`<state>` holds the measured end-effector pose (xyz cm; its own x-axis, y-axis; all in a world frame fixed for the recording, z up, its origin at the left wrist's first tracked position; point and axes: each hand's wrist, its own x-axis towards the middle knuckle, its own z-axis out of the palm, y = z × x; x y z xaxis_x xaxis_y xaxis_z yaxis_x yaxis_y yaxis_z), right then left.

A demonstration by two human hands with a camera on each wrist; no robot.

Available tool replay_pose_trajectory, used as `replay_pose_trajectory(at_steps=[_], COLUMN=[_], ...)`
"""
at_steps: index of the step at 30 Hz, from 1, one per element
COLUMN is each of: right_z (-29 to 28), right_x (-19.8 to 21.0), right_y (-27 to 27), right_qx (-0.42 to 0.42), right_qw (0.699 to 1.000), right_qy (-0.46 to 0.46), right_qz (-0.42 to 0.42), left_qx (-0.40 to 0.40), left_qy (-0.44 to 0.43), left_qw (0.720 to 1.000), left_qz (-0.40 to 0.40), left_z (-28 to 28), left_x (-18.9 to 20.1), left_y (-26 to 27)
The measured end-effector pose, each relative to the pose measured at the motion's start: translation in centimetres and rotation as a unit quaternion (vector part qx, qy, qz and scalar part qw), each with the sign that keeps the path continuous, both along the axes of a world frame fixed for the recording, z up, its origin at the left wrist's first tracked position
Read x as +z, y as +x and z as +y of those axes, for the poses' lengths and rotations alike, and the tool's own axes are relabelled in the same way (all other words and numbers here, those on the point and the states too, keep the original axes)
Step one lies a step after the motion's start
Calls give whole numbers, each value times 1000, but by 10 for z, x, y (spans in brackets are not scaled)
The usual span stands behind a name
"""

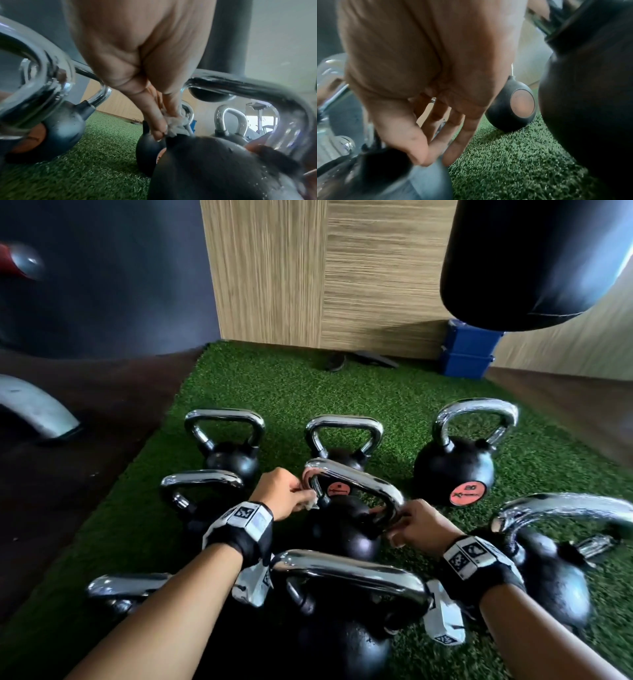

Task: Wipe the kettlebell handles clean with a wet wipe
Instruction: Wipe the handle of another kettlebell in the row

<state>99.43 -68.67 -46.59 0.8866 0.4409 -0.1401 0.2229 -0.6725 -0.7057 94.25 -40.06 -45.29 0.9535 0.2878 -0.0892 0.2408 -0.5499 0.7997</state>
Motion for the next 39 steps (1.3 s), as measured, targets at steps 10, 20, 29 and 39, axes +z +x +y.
replay_pose_trajectory(at_steps=[10, 20, 29, 39], right_z=[25, 57, 56, 56], right_x=[36, 11, -35, -40], right_y=[-10, 13, 16, 14], right_qx=[126, 72, 17, 6], right_qw=[984, 997, 995, 992], right_qy=[-126, -7, 54, 94], right_qz=[-3, -12, 80, 84], left_qx=[-59, -75, 39, -1], left_qy=[71, 26, 28, -118], left_qw=[995, 997, 993, 986], left_qz=[-26, -12, -107, -114], left_z=[-49, -34, -42, -36], left_x=[29, -2, 14, 34], left_y=[53, 55, 65, 59])
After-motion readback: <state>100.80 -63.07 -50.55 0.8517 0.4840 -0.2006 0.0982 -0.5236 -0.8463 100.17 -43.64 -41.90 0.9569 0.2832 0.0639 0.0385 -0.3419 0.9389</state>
